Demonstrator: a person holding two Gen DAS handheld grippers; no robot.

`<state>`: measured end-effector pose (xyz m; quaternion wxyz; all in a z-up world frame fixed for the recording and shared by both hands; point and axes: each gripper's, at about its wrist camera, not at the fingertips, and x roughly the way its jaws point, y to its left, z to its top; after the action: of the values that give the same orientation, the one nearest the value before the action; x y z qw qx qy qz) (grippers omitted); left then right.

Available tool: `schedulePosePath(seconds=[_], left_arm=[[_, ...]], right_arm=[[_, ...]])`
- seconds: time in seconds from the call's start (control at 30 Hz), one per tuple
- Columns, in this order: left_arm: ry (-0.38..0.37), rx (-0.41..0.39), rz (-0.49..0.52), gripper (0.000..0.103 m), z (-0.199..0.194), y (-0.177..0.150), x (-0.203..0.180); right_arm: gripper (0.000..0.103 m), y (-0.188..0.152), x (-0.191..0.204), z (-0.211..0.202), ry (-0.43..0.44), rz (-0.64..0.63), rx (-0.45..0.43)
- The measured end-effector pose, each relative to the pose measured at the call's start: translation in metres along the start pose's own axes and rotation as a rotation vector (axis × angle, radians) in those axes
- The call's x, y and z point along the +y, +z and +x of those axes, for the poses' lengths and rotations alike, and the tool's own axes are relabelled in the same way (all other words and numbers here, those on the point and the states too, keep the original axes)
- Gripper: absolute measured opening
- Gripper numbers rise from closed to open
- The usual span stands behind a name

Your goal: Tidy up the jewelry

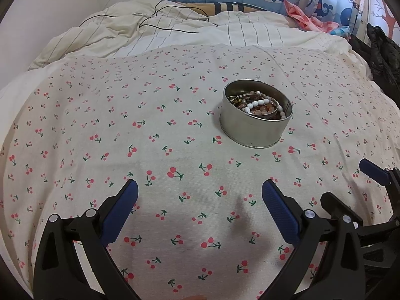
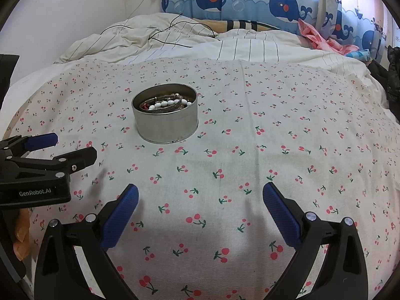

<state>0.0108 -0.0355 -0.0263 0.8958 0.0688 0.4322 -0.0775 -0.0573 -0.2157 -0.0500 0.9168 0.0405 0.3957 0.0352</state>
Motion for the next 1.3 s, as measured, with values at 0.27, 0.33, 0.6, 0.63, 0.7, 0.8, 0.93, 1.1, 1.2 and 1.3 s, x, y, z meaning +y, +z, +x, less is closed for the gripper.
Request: schedulePosePath(seconds=[0.27, 0.33, 0.6, 0.63, 0.7, 0.8, 0.93, 1.1, 1.2, 1.3], left_arm=[[0.004, 0.008, 0.004, 0.095, 0.001, 0.002, -0.002], [0.002, 0.007, 0.004, 0.095, 0.001, 0.002, -0.002], [-0.032, 0.022, -0.016, 0.095, 0.003, 0.002, 0.0], [-0.034, 0.025, -0.017, 0.095, 0.004, 0.001, 0.0], [-0.033, 0.029, -0.017, 0.095, 0.005, 0.001, 0.0], [-0.032, 0.028, -0.018, 0.095, 0.005, 0.001, 0.0], [-0.045, 0.044, -0.029, 0.095, 0.008, 0.001, 0.001], [-0.053, 0.057, -0.042, 0.095, 0.01, 0.002, 0.003], [-0.047, 0.059, -0.043, 0.095, 0.01, 0.001, 0.003], [-0.04, 0.058, -0.039, 0.095, 0.01, 0.001, 0.003]], right_arm=[[0.095, -0.001, 0.001, 0.001, -0.001, -0.003, 0.002], [0.095, 0.0, 0.001, 0.001, -0.001, -0.002, 0.002], [0.095, -0.001, 0.002, 0.001, -0.001, -0.003, 0.003], [0.095, 0.0, 0.002, 0.001, -0.001, -0.002, 0.002], [0.095, -0.001, 0.002, 0.001, -0.001, -0.001, 0.002], [0.095, -0.001, 0.002, 0.001, -0.001, -0.002, 0.002], [0.095, 0.0, 0.002, 0.001, -0.001, -0.002, 0.002], [0.095, -0.001, 0.0, 0.001, -0.004, 0.008, -0.004], [0.095, 0.0, -0.002, 0.0, -0.009, 0.016, -0.009], [0.095, 0.0, -0.004, 0.0, -0.01, 0.023, -0.008]])
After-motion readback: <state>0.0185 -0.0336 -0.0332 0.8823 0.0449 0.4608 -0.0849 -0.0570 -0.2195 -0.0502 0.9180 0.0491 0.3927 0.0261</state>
